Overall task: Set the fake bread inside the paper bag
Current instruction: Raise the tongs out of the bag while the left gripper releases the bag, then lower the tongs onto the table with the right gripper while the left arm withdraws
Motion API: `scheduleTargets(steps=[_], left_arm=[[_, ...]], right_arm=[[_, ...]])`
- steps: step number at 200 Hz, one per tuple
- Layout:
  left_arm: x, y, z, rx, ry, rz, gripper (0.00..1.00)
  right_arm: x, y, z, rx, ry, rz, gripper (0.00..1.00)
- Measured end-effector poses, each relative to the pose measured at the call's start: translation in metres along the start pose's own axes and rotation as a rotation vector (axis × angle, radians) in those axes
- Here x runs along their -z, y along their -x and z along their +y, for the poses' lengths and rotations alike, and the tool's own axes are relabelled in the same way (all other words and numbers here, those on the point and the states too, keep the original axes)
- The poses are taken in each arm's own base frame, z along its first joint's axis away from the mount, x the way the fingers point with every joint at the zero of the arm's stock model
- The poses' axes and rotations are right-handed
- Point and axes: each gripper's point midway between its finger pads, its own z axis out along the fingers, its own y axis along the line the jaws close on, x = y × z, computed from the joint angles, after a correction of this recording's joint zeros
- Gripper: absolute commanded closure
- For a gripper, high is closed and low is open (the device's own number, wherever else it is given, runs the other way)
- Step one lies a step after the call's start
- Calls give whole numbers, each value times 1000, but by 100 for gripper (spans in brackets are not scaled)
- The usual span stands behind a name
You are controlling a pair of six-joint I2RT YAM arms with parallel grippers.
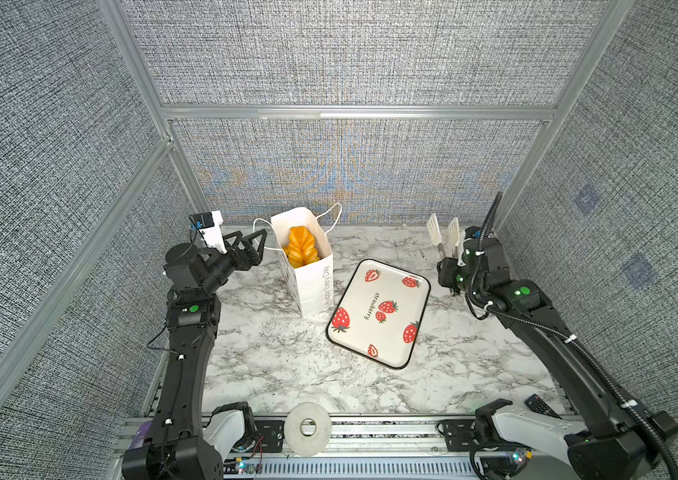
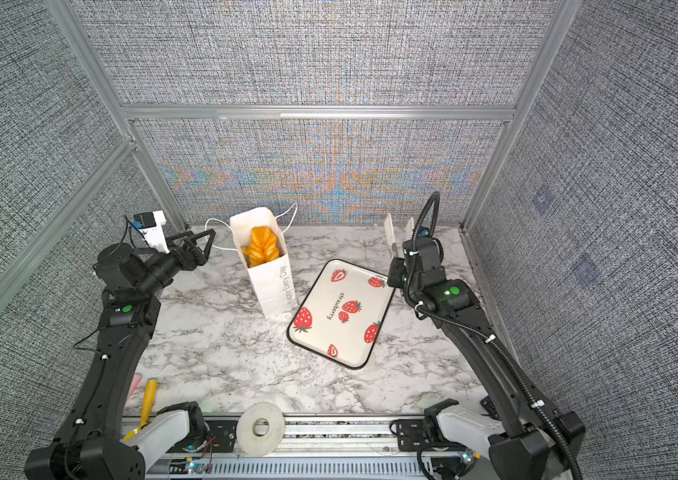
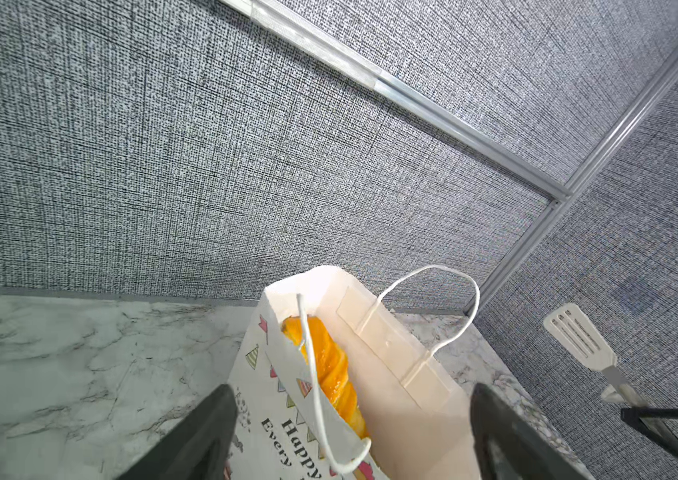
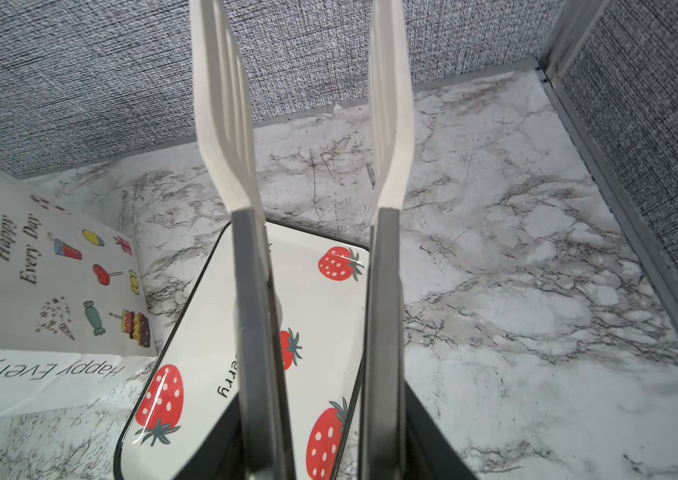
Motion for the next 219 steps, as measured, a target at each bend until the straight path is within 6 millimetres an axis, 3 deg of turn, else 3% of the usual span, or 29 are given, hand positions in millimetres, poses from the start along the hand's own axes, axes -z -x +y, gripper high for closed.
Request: scheduleTargets(steps=[55, 87, 173, 219], left_arm=[[17, -14, 14, 16, 117, 2, 7], [23, -25, 34, 40, 224, 8, 6], [54, -107, 97, 189, 513, 40, 4], [60, -130, 125, 212, 630, 58, 1]], right_arm=[[-35, -25, -41, -97, -81, 111, 54], [-48, -39, -57, -135, -106, 151, 54], [-101, -69, -94, -161, -238, 246, 54], [-132, -82, -105, -153, -262, 315, 55]])
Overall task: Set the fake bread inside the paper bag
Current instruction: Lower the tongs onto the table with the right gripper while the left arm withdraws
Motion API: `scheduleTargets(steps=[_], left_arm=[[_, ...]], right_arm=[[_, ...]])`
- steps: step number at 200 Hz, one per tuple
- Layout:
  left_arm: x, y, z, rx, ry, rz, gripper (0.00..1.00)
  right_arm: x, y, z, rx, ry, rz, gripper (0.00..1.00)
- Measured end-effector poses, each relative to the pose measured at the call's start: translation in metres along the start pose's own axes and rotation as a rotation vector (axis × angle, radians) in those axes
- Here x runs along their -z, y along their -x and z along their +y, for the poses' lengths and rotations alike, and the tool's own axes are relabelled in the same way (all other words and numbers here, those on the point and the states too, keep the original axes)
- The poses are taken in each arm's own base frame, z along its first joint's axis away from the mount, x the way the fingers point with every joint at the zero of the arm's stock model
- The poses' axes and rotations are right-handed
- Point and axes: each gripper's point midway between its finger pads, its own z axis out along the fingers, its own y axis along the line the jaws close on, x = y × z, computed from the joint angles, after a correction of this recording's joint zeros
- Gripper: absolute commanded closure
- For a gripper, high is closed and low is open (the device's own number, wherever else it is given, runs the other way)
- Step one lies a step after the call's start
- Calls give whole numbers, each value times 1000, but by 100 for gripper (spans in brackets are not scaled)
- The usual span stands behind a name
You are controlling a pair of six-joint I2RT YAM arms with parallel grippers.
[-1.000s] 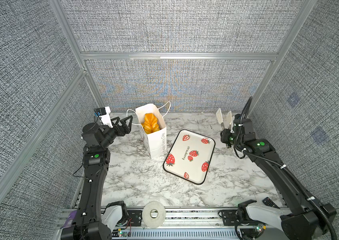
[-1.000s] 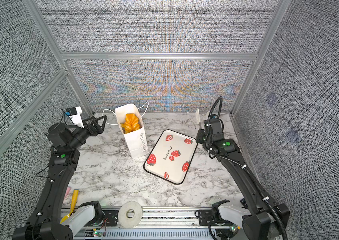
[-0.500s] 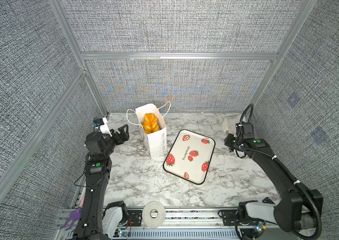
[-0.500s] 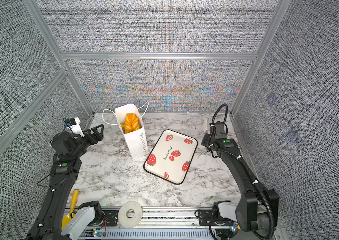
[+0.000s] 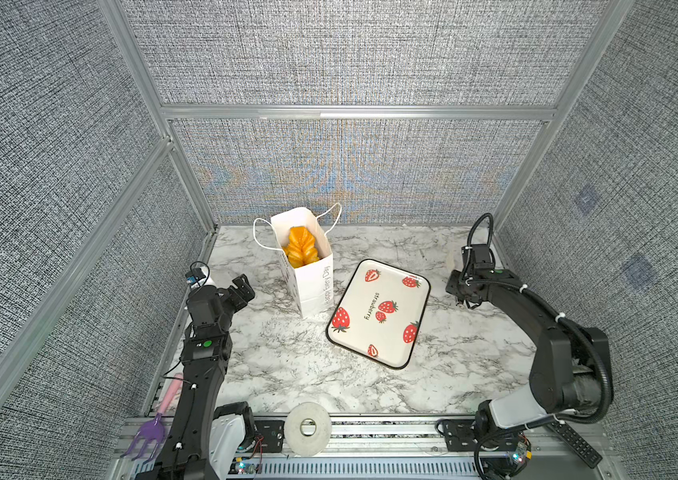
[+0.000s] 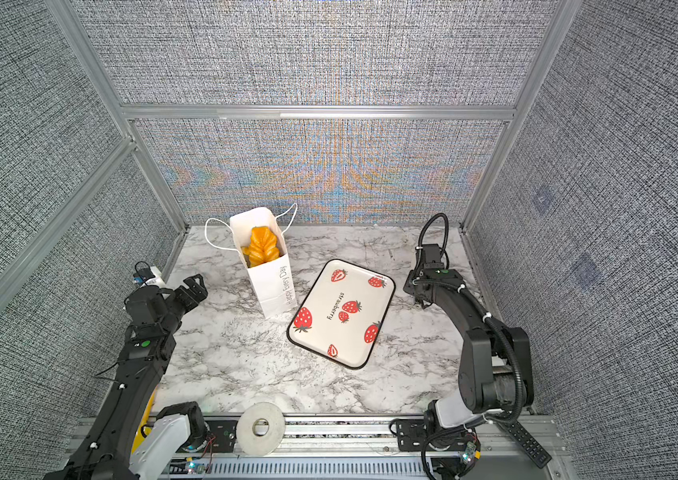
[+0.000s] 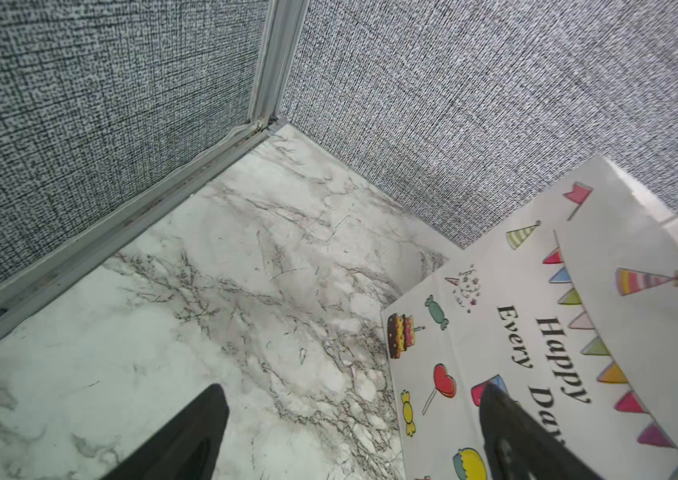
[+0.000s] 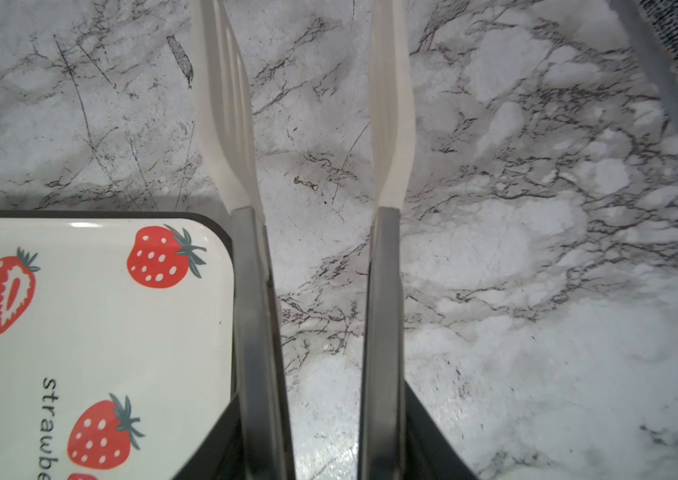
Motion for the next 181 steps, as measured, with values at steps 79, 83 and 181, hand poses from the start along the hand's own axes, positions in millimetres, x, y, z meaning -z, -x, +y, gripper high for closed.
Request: scheduleTargets(steps=[79, 83, 181], left_arm=[[-3, -18, 12, 1, -8, -49, 1], [-3, -17, 12, 0, -13, -58, 1], [-3, -17, 0, -25, -100, -98, 1]], right_arm=[[-50, -8, -8, 5, -40, 102, 55], [-52, -9, -8, 5, -42, 106, 55], [-86, -9, -4, 19, -67, 157, 43]])
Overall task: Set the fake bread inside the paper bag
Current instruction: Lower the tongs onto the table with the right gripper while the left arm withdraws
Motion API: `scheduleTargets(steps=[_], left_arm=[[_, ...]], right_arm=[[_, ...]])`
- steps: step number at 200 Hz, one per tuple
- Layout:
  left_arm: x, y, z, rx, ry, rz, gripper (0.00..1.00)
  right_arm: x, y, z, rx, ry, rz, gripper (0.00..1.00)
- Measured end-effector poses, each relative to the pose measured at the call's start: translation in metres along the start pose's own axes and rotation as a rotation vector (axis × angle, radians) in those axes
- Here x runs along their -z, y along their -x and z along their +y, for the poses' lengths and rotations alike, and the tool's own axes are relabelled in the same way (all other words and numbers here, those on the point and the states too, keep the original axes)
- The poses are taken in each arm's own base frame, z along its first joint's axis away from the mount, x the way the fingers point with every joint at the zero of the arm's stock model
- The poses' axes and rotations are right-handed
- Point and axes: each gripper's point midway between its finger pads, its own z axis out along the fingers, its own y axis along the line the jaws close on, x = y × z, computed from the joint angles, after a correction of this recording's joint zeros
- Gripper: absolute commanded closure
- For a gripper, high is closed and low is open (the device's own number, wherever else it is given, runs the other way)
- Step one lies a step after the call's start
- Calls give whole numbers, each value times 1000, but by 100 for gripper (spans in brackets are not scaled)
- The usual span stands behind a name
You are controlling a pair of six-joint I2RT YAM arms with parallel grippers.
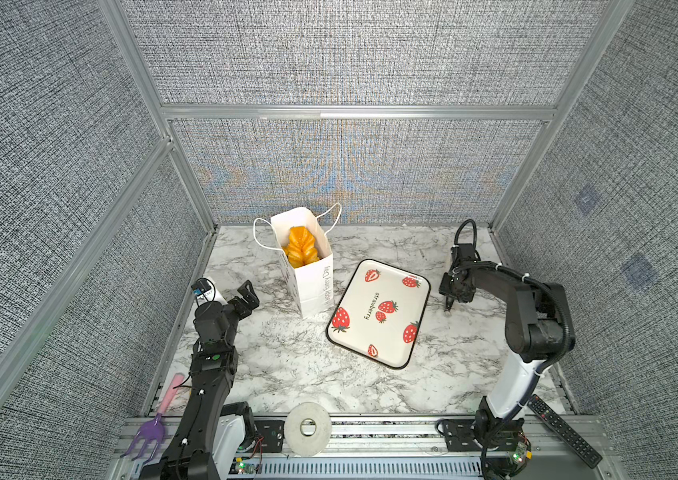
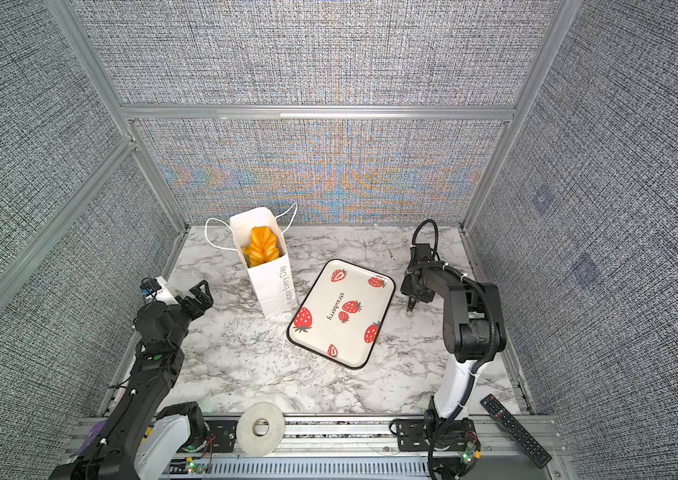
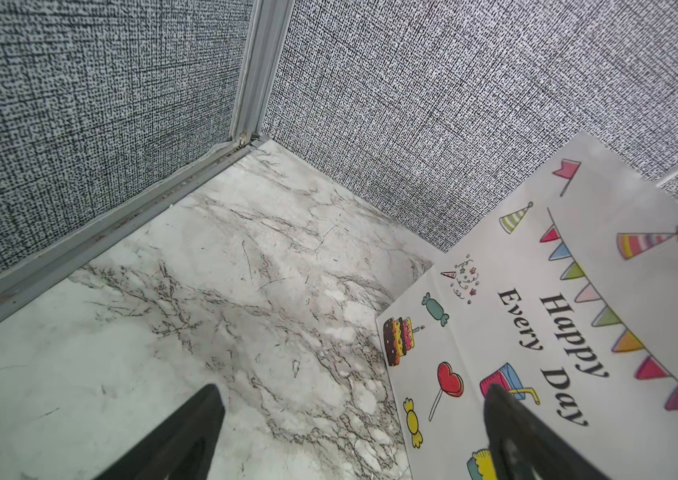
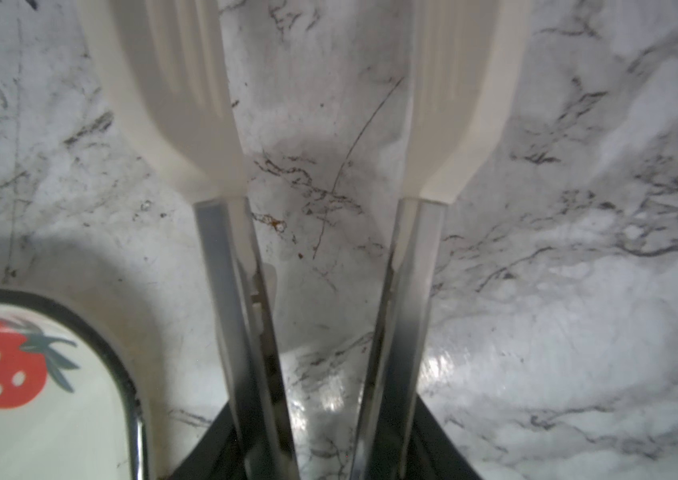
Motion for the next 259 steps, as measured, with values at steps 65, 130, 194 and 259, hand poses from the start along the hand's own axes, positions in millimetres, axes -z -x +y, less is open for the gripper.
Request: scheduleTargets(steps=[65, 130, 194, 259], left_arm=[[2, -1, 1, 0, 1, -6, 1], [4, 6, 3, -12, 18, -31, 1], [5, 14, 0, -47, 30, -56, 1], [-1, -2, -35, -232, -31, -62, 1]], right_arm=[[6, -3, 2, 12, 1, -9, 18], [32, 4, 1, 3, 25, -70, 15], [78, 12, 2, -1, 92, -189, 14], [117, 14, -14, -21, 98, -402, 14]])
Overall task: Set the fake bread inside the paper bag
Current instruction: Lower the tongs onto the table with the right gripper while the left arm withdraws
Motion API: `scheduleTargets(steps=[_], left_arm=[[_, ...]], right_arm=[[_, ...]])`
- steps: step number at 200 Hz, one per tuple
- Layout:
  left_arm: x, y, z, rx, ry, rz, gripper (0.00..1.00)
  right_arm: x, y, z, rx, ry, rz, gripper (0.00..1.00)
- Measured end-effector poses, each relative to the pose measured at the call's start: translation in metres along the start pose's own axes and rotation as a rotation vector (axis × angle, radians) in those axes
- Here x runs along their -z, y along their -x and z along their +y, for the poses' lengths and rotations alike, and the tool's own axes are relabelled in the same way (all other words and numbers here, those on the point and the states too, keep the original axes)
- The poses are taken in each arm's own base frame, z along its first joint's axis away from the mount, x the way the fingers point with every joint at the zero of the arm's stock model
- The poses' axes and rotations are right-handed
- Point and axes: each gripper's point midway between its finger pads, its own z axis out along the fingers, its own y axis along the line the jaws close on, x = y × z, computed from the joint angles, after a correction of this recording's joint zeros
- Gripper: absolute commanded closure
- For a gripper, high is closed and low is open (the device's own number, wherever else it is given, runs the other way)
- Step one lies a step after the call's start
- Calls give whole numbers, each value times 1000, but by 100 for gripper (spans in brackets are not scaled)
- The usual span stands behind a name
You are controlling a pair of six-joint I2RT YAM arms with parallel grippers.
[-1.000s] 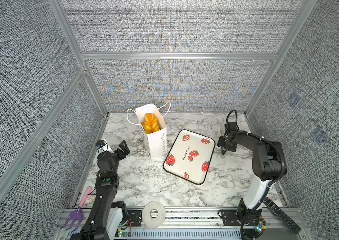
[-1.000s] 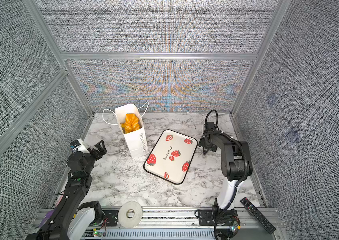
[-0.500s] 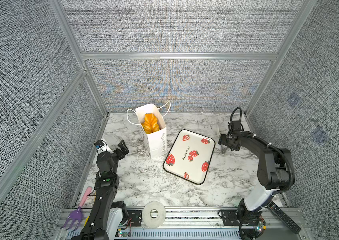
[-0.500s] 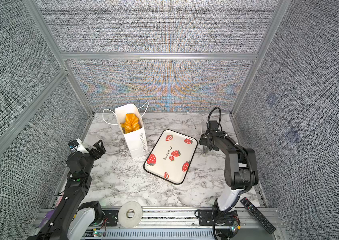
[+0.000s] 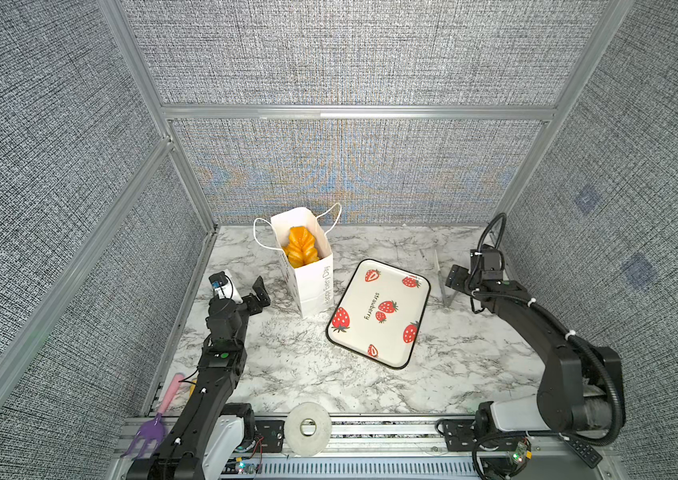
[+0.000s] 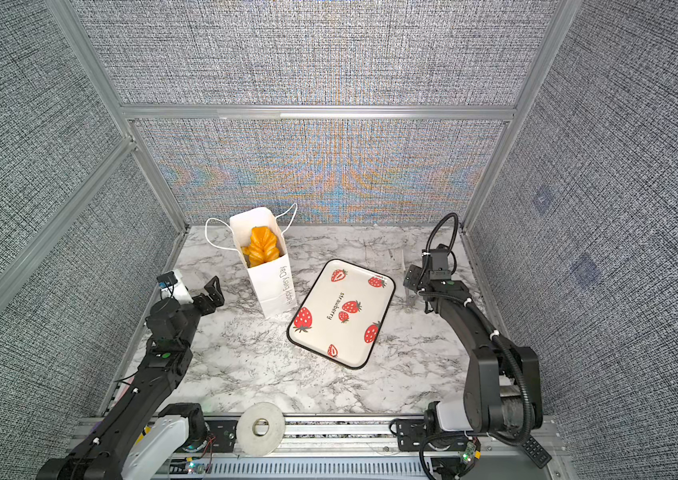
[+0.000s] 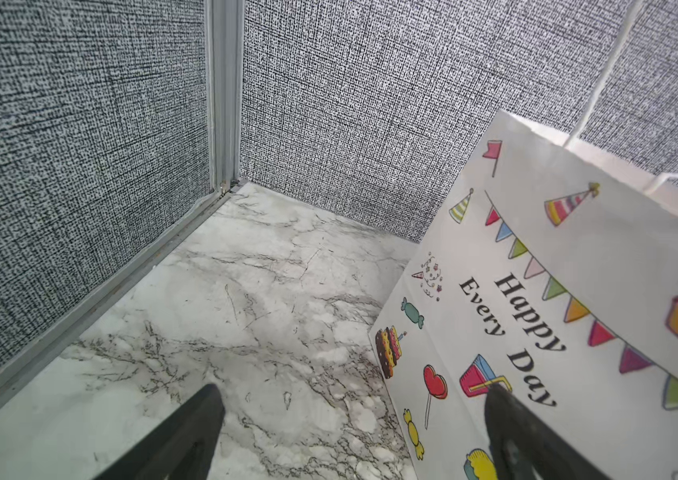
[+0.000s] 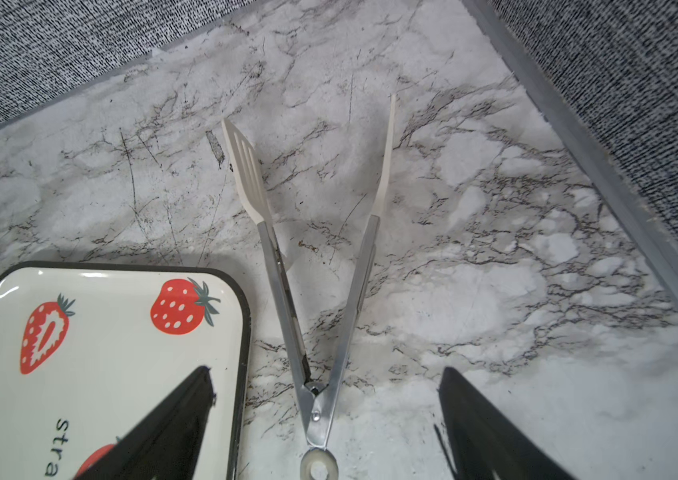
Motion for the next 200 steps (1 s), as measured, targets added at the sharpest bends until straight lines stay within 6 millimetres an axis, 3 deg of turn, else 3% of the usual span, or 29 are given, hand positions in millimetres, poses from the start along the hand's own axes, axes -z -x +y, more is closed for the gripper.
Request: scheduleTargets(steps=[42, 68, 92, 144, 166, 200], left_arm=[[2, -16, 1, -113, 21, -41, 1], [5, -28, 11, -173, 54, -65, 1], [4, -28, 18, -240, 91, -95, 1], [-18, -48, 39, -300, 211, -36, 1], [-27, -63, 40, -337, 203, -9, 1], [-37, -67, 37, -358, 180, -38, 1]], right_arm=[[7, -14, -6, 40, 3, -107, 1], [10, -19, -8, 83, 5, -191, 1], [11, -19, -10, 106, 2, -248, 1], [10, -12, -15, 146, -32, -321, 1], [10, -15, -17, 175, -32, -343, 1], [8, -23, -19, 223, -30, -376, 1]])
